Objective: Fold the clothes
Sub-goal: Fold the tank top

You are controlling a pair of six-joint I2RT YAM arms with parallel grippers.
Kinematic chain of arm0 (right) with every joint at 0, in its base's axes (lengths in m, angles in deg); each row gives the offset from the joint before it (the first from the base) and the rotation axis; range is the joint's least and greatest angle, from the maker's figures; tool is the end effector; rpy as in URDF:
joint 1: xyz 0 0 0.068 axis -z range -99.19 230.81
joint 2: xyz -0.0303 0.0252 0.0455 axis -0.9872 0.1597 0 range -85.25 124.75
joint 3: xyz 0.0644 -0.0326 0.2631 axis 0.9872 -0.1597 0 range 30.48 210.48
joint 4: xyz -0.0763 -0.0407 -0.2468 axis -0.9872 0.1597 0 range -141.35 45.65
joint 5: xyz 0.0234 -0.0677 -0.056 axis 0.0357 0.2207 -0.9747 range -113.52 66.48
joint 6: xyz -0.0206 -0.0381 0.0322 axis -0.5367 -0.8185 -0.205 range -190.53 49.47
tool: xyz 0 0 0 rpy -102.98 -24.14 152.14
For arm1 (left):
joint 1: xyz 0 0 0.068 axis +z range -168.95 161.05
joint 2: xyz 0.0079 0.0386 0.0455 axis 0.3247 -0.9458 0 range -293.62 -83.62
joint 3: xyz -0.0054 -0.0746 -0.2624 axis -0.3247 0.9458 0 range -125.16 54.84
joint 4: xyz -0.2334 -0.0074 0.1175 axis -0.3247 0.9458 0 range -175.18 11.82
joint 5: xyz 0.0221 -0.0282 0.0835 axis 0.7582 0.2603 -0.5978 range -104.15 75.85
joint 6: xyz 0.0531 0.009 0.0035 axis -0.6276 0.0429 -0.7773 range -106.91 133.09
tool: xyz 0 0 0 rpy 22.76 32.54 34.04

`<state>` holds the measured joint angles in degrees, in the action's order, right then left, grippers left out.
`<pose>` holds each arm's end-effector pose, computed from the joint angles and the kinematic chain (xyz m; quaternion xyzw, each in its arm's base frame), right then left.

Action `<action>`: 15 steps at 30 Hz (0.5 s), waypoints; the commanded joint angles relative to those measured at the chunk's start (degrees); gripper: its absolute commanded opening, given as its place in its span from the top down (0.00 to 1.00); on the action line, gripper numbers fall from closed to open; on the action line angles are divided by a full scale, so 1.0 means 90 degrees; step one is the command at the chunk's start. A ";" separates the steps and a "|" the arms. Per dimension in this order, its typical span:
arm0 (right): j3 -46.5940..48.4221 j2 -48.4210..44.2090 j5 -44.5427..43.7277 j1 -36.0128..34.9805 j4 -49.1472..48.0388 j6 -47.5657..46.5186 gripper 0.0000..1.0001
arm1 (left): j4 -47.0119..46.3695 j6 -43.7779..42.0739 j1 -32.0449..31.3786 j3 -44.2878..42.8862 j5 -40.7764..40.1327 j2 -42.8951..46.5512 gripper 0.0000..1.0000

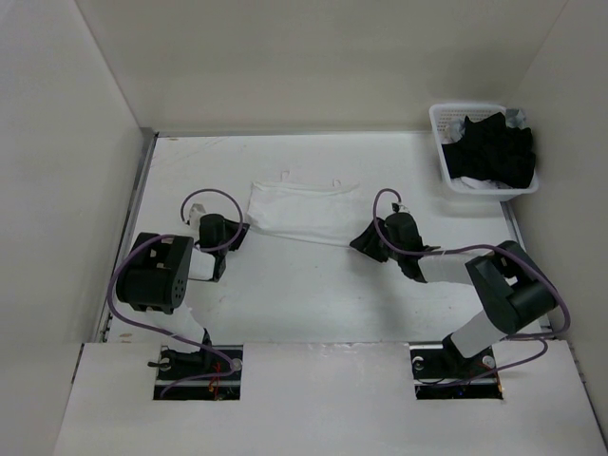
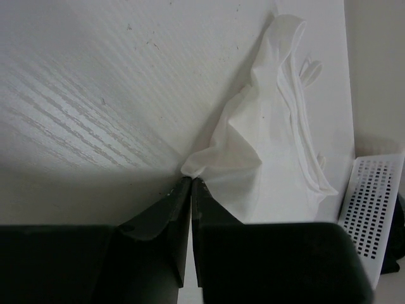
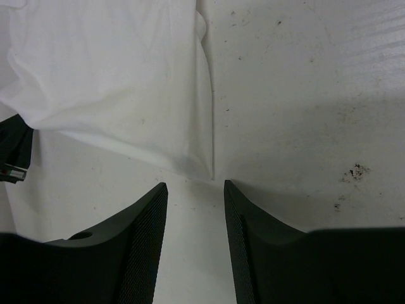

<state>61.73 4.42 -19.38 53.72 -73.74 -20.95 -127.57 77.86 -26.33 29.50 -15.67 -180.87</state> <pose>0.2538 0.1328 0.1357 0.1576 0.8766 0.3065 0.3358 0.2796 -0.0352 0.1072 -0.4207 0.7545 -0.2873 0.4138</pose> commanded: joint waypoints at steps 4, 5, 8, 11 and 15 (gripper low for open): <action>-0.0005 -0.0041 -0.0089 -0.0061 -0.0012 0.0135 0.54 | 0.0071 0.0039 0.0073 0.0365 -0.0124 0.0268 0.96; 0.0015 -0.0012 -0.0079 -0.0061 0.0007 0.0135 0.54 | 0.0081 0.0039 0.0063 0.0384 -0.0124 0.0278 0.96; 0.0200 0.0183 -0.0060 -0.0061 0.0134 0.0145 0.56 | 0.0062 0.0039 0.0073 0.0472 -0.0095 0.0327 0.96; 0.0288 0.0398 -0.0079 -0.0061 0.0086 0.0281 0.63 | 0.0052 0.0039 0.0073 0.0550 -0.0066 0.0376 0.97; 0.0278 0.0466 -0.0148 -0.0061 -0.0031 0.0428 0.73 | 0.0052 0.0030 0.0083 0.0560 -0.0046 0.0376 0.97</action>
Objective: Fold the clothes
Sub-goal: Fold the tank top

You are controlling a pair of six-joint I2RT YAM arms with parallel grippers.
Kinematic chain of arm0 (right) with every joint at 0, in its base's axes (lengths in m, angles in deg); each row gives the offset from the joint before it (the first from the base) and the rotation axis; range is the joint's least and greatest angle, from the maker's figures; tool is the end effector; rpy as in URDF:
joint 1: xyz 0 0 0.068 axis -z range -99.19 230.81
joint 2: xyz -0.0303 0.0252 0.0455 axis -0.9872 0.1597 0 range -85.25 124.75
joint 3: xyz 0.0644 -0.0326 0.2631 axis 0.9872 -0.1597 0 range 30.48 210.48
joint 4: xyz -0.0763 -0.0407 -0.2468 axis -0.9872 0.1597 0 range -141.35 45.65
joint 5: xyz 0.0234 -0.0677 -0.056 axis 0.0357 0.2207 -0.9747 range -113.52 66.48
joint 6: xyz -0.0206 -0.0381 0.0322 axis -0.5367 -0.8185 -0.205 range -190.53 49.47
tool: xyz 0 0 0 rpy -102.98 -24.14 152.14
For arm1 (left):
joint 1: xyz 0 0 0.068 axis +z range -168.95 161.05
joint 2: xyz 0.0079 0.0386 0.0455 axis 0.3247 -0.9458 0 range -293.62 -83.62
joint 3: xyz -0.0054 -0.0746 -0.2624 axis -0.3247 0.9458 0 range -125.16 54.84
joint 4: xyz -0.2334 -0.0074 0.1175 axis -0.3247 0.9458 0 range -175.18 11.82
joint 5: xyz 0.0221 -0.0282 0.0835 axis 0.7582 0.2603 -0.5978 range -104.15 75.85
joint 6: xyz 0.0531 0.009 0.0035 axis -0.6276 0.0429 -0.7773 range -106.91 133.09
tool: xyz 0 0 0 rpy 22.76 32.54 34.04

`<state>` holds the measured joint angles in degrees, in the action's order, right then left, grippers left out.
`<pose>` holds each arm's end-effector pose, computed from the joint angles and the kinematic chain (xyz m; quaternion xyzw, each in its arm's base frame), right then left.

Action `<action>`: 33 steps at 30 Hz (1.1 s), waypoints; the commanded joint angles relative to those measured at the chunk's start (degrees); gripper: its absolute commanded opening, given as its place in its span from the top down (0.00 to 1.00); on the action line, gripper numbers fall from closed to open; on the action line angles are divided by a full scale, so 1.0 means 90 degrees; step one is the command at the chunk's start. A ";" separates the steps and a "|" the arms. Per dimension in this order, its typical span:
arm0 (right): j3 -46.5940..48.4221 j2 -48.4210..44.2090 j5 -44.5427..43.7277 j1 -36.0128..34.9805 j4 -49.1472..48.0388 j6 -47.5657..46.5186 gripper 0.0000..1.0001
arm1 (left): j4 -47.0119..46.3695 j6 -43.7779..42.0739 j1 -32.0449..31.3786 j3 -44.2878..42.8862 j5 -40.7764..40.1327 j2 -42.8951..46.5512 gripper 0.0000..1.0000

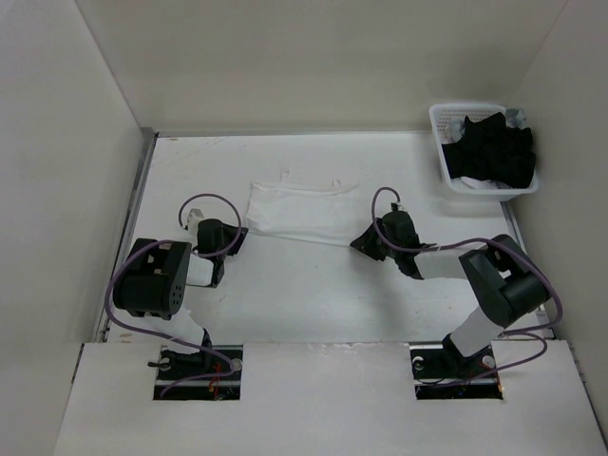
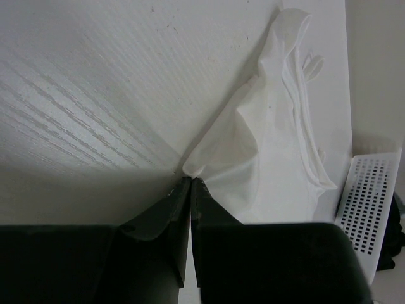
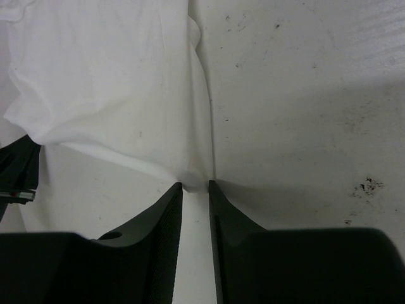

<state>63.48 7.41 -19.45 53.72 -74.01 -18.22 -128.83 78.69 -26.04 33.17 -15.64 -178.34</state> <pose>0.2617 0.1368 0.1300 0.1798 0.8763 0.3093 0.3228 0.2641 -0.0319 0.1060 -0.4277 0.7499 -0.2899 0.4131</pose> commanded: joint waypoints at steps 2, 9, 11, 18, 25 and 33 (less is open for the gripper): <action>0.0094 0.0182 -0.0179 -0.0061 -0.0041 0.0183 0.79 | 0.0164 -0.0053 0.0051 0.0133 0.0000 0.0065 0.98; -0.0003 -0.0527 -0.0598 -0.0061 -0.0023 -0.0206 0.97 | 0.0309 -0.0043 -0.0027 0.0327 0.0118 0.1087 1.00; -0.0091 -0.1249 -0.0716 -0.0071 0.0347 -0.0460 0.98 | 0.0873 -0.0111 -0.0027 0.0377 0.0108 0.1975 1.00; 0.0093 -0.4587 -0.1291 -0.0655 0.2766 -0.1027 0.98 | 0.4289 -0.0560 -0.0203 -0.0188 0.0001 0.5997 1.00; 0.1634 -0.6759 -0.2677 -0.2314 0.5454 -0.1174 0.98 | 0.7387 -0.0980 -0.0661 -0.1945 -0.0311 0.8393 1.00; 0.1882 -0.6479 -0.3403 -0.3481 0.5702 -0.0920 0.96 | 0.8211 -0.1000 -0.0847 -0.1988 -0.0488 0.8445 1.00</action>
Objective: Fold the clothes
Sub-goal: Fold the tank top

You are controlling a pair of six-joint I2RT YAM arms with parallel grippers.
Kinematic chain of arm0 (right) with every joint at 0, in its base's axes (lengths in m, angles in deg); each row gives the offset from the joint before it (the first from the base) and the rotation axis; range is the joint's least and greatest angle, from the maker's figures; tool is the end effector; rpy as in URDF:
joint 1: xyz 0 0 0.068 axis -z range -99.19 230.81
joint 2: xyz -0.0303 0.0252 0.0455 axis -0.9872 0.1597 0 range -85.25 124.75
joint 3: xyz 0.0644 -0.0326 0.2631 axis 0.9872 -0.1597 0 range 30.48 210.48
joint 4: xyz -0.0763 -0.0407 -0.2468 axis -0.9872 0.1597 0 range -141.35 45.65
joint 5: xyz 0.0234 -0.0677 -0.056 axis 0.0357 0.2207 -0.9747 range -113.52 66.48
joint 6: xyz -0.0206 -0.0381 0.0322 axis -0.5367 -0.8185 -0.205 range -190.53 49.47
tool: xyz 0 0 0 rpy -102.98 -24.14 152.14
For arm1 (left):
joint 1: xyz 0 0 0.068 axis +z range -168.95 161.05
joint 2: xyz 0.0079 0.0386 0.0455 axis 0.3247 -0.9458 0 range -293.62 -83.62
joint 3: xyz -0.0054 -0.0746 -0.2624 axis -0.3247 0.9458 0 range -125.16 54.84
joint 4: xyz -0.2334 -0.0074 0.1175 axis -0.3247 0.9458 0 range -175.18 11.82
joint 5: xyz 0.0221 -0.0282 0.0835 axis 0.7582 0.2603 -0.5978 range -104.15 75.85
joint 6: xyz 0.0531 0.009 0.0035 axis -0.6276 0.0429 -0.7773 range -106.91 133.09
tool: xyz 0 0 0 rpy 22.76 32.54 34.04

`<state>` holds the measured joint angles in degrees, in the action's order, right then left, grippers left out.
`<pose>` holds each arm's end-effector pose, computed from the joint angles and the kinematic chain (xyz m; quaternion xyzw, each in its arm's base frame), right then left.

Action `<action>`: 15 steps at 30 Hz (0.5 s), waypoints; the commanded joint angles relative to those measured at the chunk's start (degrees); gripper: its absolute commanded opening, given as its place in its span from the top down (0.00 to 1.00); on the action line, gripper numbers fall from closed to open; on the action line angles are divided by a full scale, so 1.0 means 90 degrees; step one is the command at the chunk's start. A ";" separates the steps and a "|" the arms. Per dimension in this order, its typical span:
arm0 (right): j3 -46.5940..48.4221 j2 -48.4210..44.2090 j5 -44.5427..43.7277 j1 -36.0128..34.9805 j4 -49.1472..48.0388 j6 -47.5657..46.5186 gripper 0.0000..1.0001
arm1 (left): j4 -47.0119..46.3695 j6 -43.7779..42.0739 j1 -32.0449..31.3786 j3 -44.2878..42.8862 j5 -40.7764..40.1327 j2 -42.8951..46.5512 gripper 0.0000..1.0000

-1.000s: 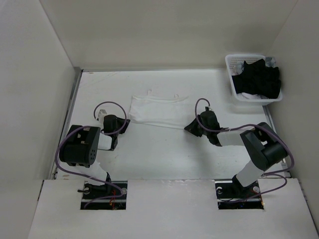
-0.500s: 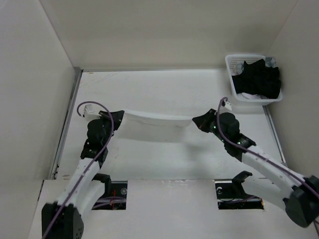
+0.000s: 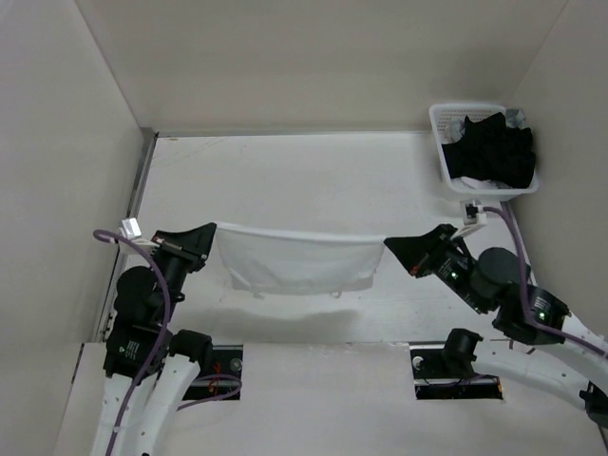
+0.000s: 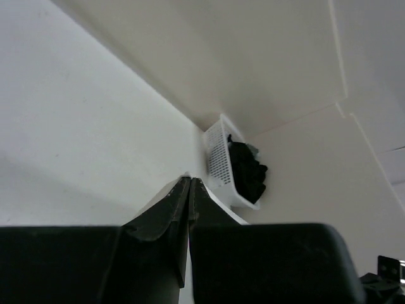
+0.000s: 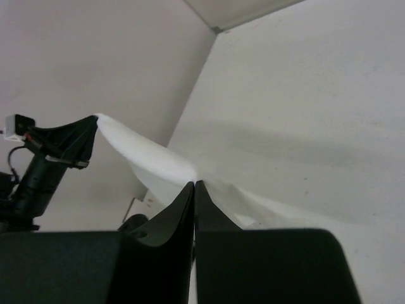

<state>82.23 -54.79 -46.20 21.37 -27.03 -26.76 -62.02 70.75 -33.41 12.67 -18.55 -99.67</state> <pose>0.0655 0.0841 0.3865 0.0371 0.7232 0.4402 0.5309 0.0676 -0.0146 0.3539 -0.2792 0.6294 -0.4052 0.6014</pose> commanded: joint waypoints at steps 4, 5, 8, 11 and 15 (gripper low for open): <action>-0.1021 0.1252 0.1108 0.1566 -0.0803 -0.0049 0.97 | 0.0164 -0.0158 0.0049 0.0885 -0.0184 -0.1104 1.00; -0.1236 0.1603 0.1655 0.2092 -0.1300 -0.0039 0.97 | -0.0158 -0.0158 0.0097 0.1022 -0.0175 -0.1455 1.00; -0.1433 0.3007 0.2771 0.3198 -0.2629 -0.0010 0.96 | -0.1600 -0.0129 0.0234 0.1268 -0.0156 -0.2956 1.00; -0.0889 0.4628 0.3202 0.3756 -0.3432 -0.0078 0.96 | -0.3135 -0.0119 0.0274 0.0909 -0.0272 -0.5084 1.00; 0.0273 0.6552 0.3573 0.4372 -0.3785 -0.0156 0.96 | -0.4134 -0.0109 0.0274 -0.0233 -0.0370 -0.7400 1.00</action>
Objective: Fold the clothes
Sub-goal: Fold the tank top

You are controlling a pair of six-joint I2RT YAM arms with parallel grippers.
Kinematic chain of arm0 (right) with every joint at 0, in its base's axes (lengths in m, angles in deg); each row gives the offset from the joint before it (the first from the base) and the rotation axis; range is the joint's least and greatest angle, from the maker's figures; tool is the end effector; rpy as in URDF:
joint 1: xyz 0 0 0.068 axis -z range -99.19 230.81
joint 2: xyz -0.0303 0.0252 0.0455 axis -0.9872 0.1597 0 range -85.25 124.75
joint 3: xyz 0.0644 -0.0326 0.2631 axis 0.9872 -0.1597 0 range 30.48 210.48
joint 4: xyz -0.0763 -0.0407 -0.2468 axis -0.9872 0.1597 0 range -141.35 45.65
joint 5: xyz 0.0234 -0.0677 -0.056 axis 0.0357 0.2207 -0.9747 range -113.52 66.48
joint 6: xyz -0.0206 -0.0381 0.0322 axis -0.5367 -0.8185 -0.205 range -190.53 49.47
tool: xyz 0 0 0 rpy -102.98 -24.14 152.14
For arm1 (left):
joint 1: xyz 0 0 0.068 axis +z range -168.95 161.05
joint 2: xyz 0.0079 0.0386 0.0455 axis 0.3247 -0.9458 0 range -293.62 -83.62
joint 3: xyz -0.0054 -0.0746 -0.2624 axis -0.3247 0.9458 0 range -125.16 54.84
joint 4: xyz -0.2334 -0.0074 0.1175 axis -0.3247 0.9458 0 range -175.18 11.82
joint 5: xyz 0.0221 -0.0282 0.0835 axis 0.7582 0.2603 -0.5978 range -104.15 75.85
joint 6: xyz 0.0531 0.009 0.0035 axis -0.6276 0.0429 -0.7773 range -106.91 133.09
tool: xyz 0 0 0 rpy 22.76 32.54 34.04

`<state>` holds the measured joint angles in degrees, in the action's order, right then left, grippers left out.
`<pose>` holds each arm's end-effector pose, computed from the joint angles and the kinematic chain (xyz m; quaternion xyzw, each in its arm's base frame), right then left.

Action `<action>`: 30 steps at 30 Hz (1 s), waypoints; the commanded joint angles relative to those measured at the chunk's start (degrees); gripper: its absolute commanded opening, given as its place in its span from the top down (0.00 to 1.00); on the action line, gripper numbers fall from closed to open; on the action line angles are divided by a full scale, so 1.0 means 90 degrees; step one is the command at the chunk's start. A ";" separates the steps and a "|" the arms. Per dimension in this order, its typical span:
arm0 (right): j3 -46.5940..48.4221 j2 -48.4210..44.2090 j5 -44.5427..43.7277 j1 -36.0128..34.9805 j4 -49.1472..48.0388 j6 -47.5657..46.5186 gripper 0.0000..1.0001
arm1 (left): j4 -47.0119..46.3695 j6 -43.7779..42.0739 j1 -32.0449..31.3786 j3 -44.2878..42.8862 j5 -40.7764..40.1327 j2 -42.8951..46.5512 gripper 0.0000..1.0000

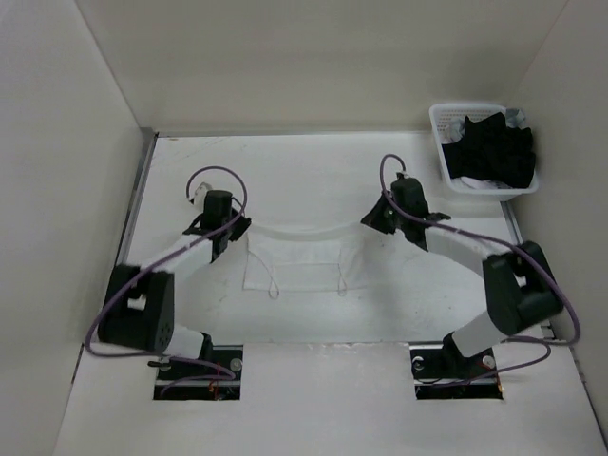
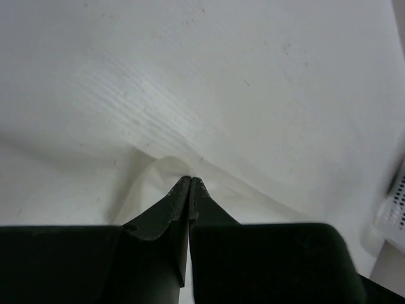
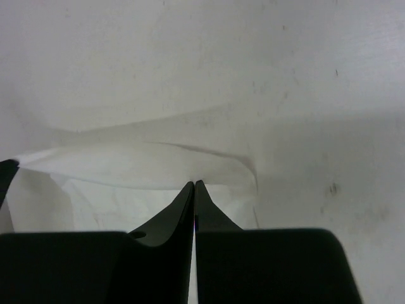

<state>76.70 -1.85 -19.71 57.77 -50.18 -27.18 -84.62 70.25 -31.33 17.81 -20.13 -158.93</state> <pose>0.2816 0.1224 0.2074 0.1444 0.8881 0.2634 0.3480 0.2623 -0.0537 0.1957 -0.3640 0.8242 -0.2073 0.3811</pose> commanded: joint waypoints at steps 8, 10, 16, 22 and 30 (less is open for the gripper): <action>0.2052 0.2140 0.0992 0.0955 -0.1321 -0.0081 0.96 | -0.1653 -0.0112 0.0072 -0.2253 -0.0322 -0.2395 1.00; 0.1878 0.2062 0.0982 0.0964 -0.1399 -0.0071 0.96 | -0.1722 -0.0102 0.0082 -0.2009 -0.0332 -0.2297 1.00; 0.0824 0.1429 0.0865 0.0965 -0.1975 0.0017 0.96 | -0.2619 0.0103 0.0228 -0.0721 -0.0039 -0.1741 1.00; -0.0114 0.0803 0.0651 0.0867 -0.2131 -0.0032 0.96 | -0.3069 0.0171 0.0287 0.0441 0.0273 -0.0843 1.00; -0.1267 -0.0037 0.0260 0.0438 -0.2278 0.0075 0.96 | -0.3050 0.0133 0.0277 0.1497 0.0654 0.0184 1.00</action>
<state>67.23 0.11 -14.70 62.99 -66.90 -26.87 -108.66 71.41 -29.08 28.98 -16.50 -159.17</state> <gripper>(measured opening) 0.042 0.007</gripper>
